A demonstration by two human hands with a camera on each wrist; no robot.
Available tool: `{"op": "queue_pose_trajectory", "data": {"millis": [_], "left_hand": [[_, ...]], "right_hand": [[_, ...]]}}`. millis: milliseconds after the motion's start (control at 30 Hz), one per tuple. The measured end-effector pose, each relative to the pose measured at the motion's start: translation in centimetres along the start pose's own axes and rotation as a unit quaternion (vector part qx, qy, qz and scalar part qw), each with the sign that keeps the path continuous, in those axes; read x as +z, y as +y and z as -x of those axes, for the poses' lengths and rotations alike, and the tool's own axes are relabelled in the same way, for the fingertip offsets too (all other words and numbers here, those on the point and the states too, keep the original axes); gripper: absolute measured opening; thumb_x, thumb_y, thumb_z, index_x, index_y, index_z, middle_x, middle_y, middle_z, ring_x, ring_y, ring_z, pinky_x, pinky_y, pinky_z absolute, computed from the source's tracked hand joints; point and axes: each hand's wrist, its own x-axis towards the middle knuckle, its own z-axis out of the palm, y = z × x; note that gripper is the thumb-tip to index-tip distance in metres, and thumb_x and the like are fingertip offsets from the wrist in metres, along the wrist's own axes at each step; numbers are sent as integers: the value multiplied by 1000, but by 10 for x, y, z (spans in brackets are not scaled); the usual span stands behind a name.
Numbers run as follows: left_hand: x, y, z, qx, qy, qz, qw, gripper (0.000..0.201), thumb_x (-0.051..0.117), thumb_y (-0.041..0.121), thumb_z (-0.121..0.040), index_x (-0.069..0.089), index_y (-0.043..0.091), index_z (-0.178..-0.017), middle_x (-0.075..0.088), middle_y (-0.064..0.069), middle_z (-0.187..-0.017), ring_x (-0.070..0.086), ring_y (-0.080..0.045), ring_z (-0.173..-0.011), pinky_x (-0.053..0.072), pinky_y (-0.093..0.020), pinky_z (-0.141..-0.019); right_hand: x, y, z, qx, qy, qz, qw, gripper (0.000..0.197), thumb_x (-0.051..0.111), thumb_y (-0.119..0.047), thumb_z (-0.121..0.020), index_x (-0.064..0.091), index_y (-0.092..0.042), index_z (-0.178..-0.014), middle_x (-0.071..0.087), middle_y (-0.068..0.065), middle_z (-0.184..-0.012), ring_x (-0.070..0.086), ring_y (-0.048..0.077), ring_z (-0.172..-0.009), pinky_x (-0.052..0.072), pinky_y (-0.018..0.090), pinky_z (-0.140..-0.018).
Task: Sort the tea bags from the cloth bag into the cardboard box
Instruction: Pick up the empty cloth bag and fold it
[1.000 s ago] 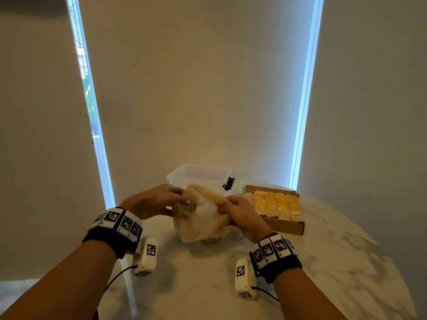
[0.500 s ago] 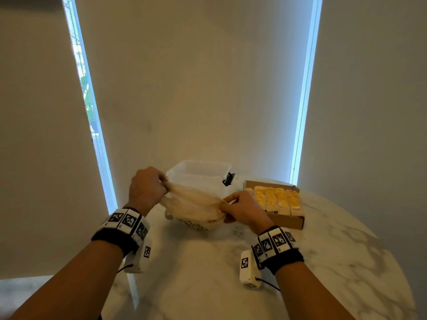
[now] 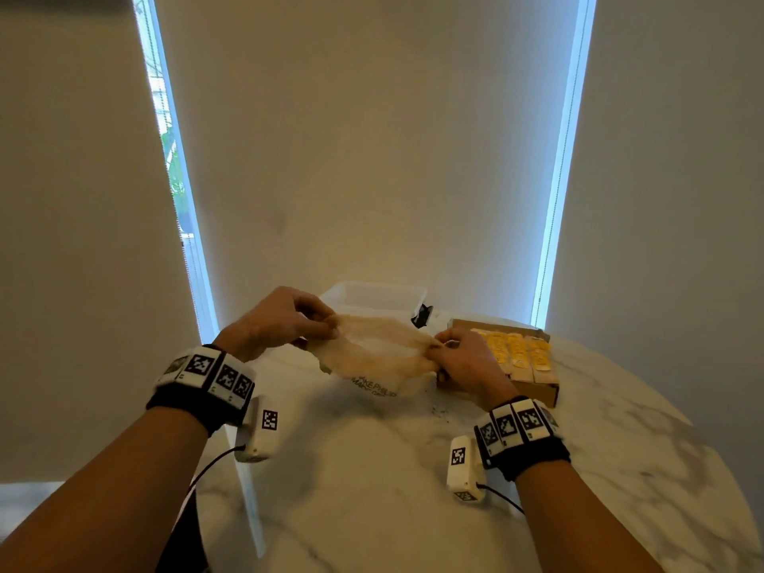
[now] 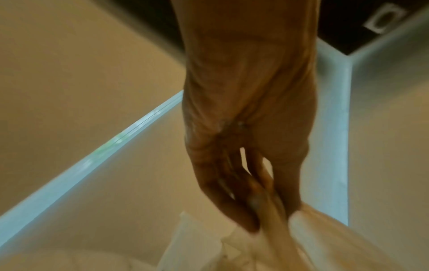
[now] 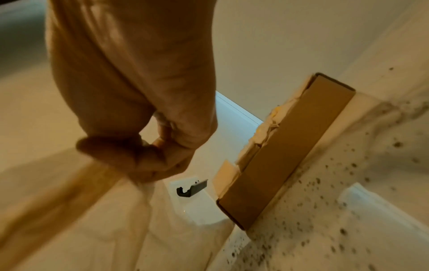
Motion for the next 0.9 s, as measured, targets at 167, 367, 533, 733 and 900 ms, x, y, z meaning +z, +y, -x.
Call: {"op": "queue_pose_trajectory", "data": {"millis": [167, 367, 533, 733, 900], "left_hand": [[17, 5, -7, 41, 213, -122, 969, 9, 76, 12, -92, 71, 20, -92, 74, -5, -78, 72, -19, -52, 61, -31, -49], [20, 3, -12, -68, 179, 23, 981, 16, 54, 9, -102, 67, 18, -105, 71, -14, -93, 65, -22, -68, 55, -29, -53], [4, 4, -6, -108, -13, 128, 986, 24, 69, 17, -101, 70, 19, -125, 68, -9, -122, 69, -27, -109, 61, -34, -80], [0, -1, -1, -5, 51, 10, 999, 13, 77, 7, -92, 82, 18, -98, 78, -5, -93, 73, -19, -82, 59, -26, -66], [12, -8, -18, -4, 217, -64, 974, 27, 63, -11, -86, 75, 13, -82, 73, -8, -91, 73, -23, -71, 59, -28, -50]], "right_hand": [[13, -12, 8, -23, -60, 16, 998, 24, 82, -29, -93, 68, -14, -106, 74, 7, -74, 64, 14, -54, 50, 26, -48], [-1, -10, 16, -9, -279, -232, 932, 37, 72, -3, -95, 68, -3, -132, 74, 16, -129, 72, 31, -120, 61, 40, -99], [0, -8, 12, -11, -150, -158, 976, 35, 89, -9, -82, 76, -7, -115, 79, 18, -110, 79, 29, -98, 65, 36, -83], [6, -6, 0, -32, 40, -25, 998, 4, 71, -2, -95, 67, -5, -96, 66, 12, -68, 54, 12, -42, 45, 24, -44], [15, -19, -3, 5, -184, -140, 973, 17, 67, -7, -102, 70, 0, -116, 74, 21, -113, 75, 26, -97, 62, 31, -79]]}}
